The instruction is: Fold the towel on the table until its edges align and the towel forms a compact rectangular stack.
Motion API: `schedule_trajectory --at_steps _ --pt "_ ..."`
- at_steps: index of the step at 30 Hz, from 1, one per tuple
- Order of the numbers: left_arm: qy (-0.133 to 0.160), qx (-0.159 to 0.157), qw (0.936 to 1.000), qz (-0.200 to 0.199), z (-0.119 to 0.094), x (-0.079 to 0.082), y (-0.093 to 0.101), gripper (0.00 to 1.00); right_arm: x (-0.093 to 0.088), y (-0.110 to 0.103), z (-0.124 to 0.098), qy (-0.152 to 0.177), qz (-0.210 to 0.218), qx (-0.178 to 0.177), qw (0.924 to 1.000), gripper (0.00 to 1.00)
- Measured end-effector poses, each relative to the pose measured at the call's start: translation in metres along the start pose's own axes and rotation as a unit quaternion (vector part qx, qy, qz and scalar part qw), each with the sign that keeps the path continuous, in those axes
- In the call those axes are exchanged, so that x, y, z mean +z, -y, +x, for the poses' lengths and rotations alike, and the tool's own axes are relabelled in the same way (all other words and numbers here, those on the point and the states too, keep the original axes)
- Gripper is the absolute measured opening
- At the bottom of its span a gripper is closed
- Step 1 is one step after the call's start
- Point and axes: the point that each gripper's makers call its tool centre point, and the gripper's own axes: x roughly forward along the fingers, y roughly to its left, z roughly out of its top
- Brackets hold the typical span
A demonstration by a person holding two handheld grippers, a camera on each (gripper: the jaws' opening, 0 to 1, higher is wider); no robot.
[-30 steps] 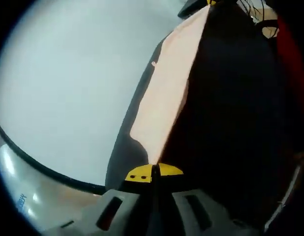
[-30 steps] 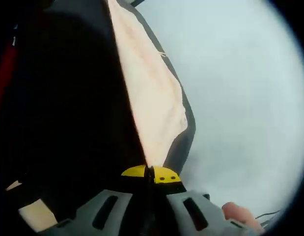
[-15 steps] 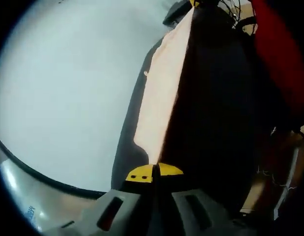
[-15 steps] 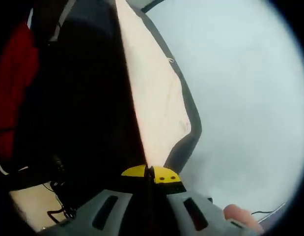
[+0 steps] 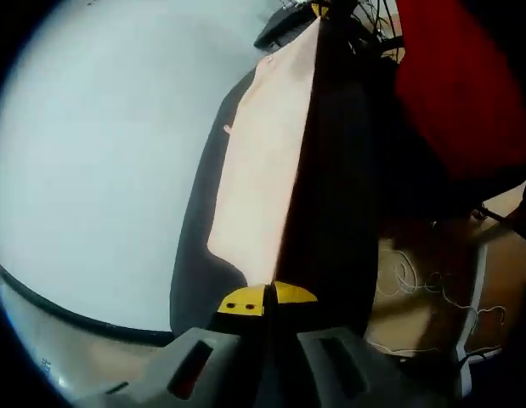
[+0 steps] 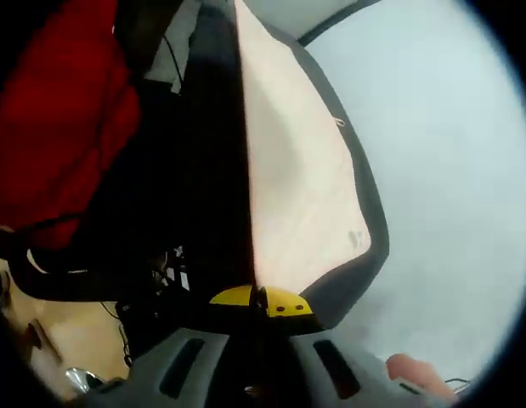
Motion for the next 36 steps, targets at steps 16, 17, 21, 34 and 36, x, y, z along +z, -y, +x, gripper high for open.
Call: schedule_trajectory --at_steps 16,17,21,34,36 --pt "0.059 0.015 0.9906 -0.123 0.034 -0.019 -0.104 0.27 0.026 0.12 0.015 0.069 0.198 -0.018 0.9776 0.14" --pt "0.051 0.029 0.9895 -0.132 0.044 -0.024 -0.115 0.27 0.027 0.129 0.017 0.073 0.202 -0.021 0.9764 0.15" --pt "0.03 -0.009 0.9834 -0.179 0.093 -0.05 -0.124 0.32 0.021 0.156 0.035 0.07 0.213 -0.02 0.9743 0.15" --pt "0.02 -0.157 0.9185 -0.362 0.203 -0.091 -0.131 0.29 -0.023 0.218 0.112 0.031 0.314 -0.029 0.9484 0.17" --pt "-0.001 -0.164 0.9158 -0.367 0.217 -0.098 -0.131 0.29 -0.023 0.224 0.12 0.038 0.321 -0.023 0.946 0.17"
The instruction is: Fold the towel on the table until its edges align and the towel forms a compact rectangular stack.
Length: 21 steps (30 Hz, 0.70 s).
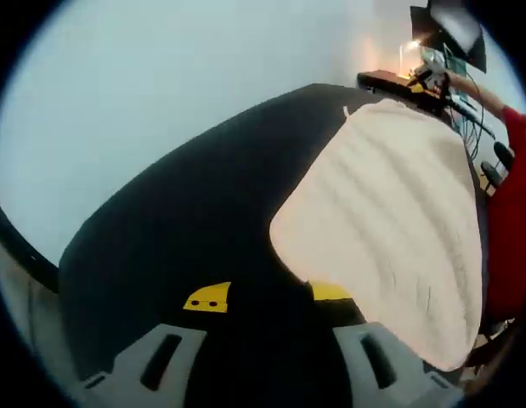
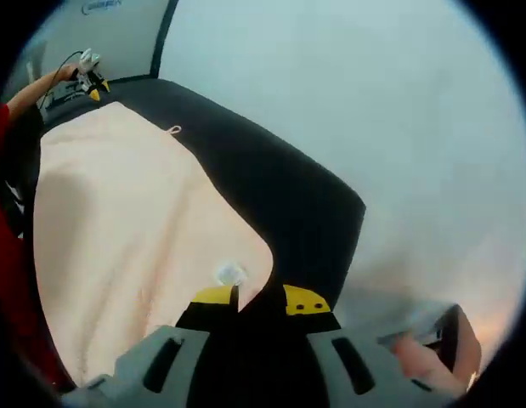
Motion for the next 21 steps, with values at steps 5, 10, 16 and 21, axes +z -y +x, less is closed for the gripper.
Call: schedule_trajectory --at_steps 5,10,16,21 --pt "0.013 -0.014 0.9998 0.01 0.014 0.016 -0.001 0.25 -0.002 0.006 0.012 -0.007 -0.015 -0.004 0.9999 0.17" --pt "0.0 -0.064 0.9978 -0.016 0.032 0.023 0.014 0.25 -0.006 0.01 0.023 -0.013 0.005 -0.002 0.9999 0.16" --pt "0.0 -0.045 0.9984 -0.036 0.047 0.027 -0.003 0.12 -0.006 0.014 0.037 -0.016 0.028 0.006 0.9995 0.16" --pt "-0.001 -0.047 0.9988 -0.01 0.051 0.027 -0.002 0.01 -0.01 0.019 0.051 -0.028 0.049 0.013 0.9983 0.16"
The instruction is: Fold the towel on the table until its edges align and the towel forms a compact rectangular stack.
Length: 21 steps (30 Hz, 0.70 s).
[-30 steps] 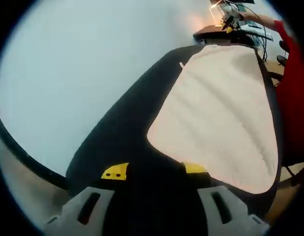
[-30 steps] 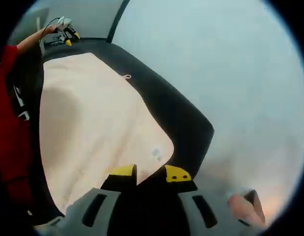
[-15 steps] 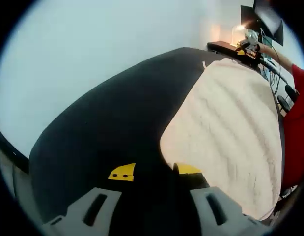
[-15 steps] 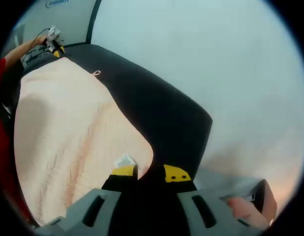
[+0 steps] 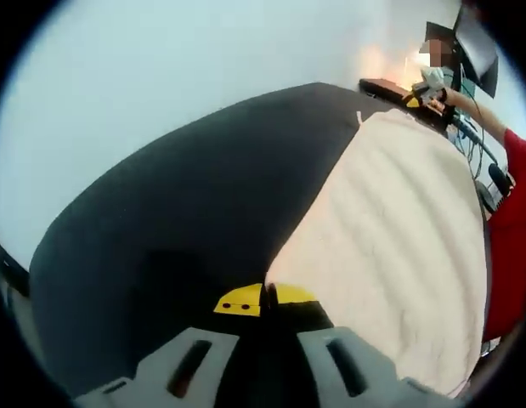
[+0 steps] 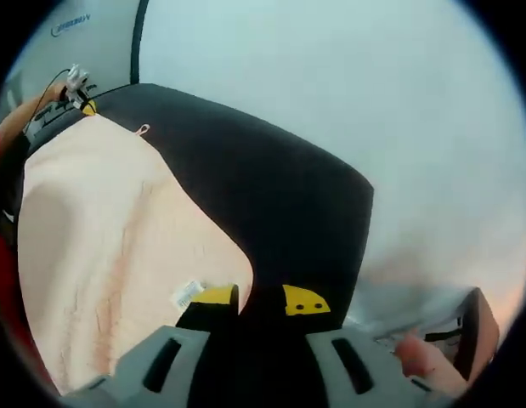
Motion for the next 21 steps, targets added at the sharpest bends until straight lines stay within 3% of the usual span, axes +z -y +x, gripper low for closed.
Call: schedule_trajectory --at_steps 7,8,12,15,21 --pt "0.01 0.018 0.9997 0.016 -0.003 0.005 0.007 0.0 -0.008 -0.005 0.037 -0.016 0.029 0.027 0.9991 0.16" --pt "0.013 0.032 0.9992 0.02 -0.005 0.007 0.001 0.0 -0.009 -0.007 0.04 -0.02 0.033 0.034 0.9987 0.16" --pt "0.035 0.067 0.997 0.016 -0.012 0.018 -0.012 0.0 -0.013 -0.012 0.048 -0.029 0.061 0.06 0.9959 0.01" --pt "0.029 0.094 0.9948 0.026 -0.011 0.018 -0.023 0.0 -0.01 -0.014 0.046 -0.024 0.054 0.054 0.9968 0.0" --pt "0.057 0.107 0.9926 -0.002 -0.004 0.025 -0.037 0.0 -0.001 -0.006 0.044 -0.006 0.049 0.029 0.9984 0.0"
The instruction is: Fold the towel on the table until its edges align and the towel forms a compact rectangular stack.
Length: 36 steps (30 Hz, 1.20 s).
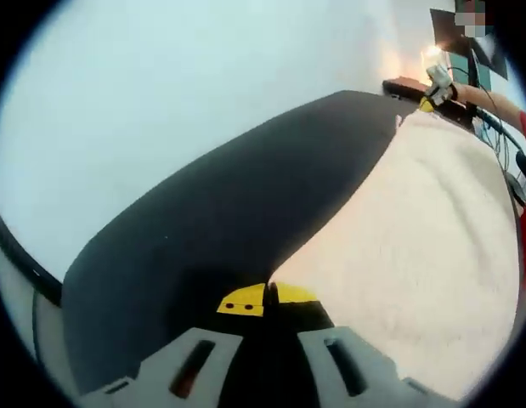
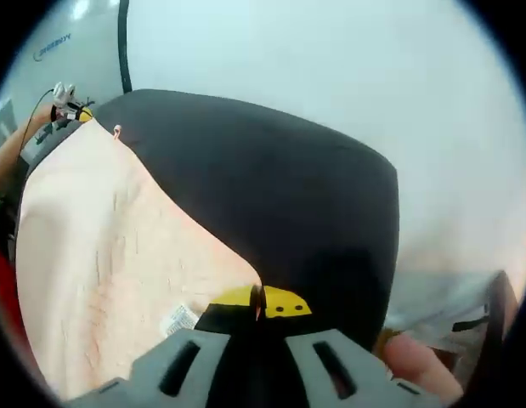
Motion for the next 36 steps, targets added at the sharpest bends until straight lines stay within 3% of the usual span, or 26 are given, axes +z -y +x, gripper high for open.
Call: schedule_trajectory --at_steps 8,11,15,16,18,19,21,24,27,28,29,30,31,32,34,36 --pt "0.014 0.024 0.9993 -0.026 0.009 0.002 -0.01 0.0 0.023 0.026 -0.003 0.049 0.024 -0.053 0.9971 0.0" --pt "0.025 0.032 0.9983 -0.041 0.009 0.003 -0.013 0.0 0.025 0.028 0.005 0.048 0.013 -0.064 0.9967 0.0" --pt "0.027 0.03 0.9977 -0.055 0.009 -0.004 -0.014 0.0 0.009 0.027 0.019 0.005 -0.034 -0.074 0.9966 0.0" --pt "0.02 0.032 0.9978 -0.055 0.011 -0.009 -0.015 0.0 0.002 0.022 0.024 -0.008 -0.049 -0.062 0.9968 0.01" --pt "0.016 0.04 0.9978 -0.051 0.014 -0.014 -0.016 0.02 0.005 0.025 0.024 0.003 -0.037 -0.071 0.9968 0.02" --pt "0.012 0.046 0.9971 -0.059 0.013 -0.017 -0.018 0.07 0.005 0.026 0.022 -0.004 -0.001 -0.076 0.9971 0.03" --pt "0.012 0.077 0.9947 -0.067 0.003 -0.016 -0.032 0.16 0.017 0.032 0.013 0.013 0.002 -0.084 0.9964 0.1" --pt "0.079 0.131 0.979 -0.135 -0.026 0.006 -0.056 0.19 0.04 0.034 -0.004 0.051 -0.012 -0.12 0.9914 0.12" --pt "0.128 0.116 0.9752 -0.138 -0.046 0.033 -0.038 0.19 0.066 0.003 -0.008 0.086 -0.02 -0.102 0.9909 0.12" --pt "0.132 0.107 0.9775 -0.125 -0.047 0.038 -0.027 0.19 0.075 -0.005 -0.012 0.089 -0.04 -0.109 0.9892 0.14" --pt "0.133 0.097 0.9817 -0.096 -0.046 0.044 -0.008 0.19 0.09 -0.014 -0.015 0.117 -0.043 -0.11 0.9862 0.14" --pt "0.128 0.079 0.9858 -0.075 -0.041 0.046 0.009 0.19 0.106 -0.043 -0.01 0.149 -0.033 -0.058 0.9866 0.13" --pt "0.115 0.056 0.9902 -0.056 -0.034 0.044 0.025 0.19 0.106 -0.069 -0.002 0.14 -0.012 -0.008 0.9901 0.13" --pt "0.103 0.043 0.993 -0.038 -0.028 0.042 0.038 0.19 0.106 -0.083 0.003 0.132 0.003 0.015 0.9911 0.14" --pt "0.097 0.028 0.9948 -0.016 -0.016 0.041 0.059 0.2 0.094 -0.123 0.028 0.098 -0.021 0.049 0.9938 0.18" --pt "0.092 0.019 0.9954 -0.02 -0.004 0.036 0.069 0.21 0.087 -0.138 0.046 0.088 -0.055 0.041 0.9938 0.2"
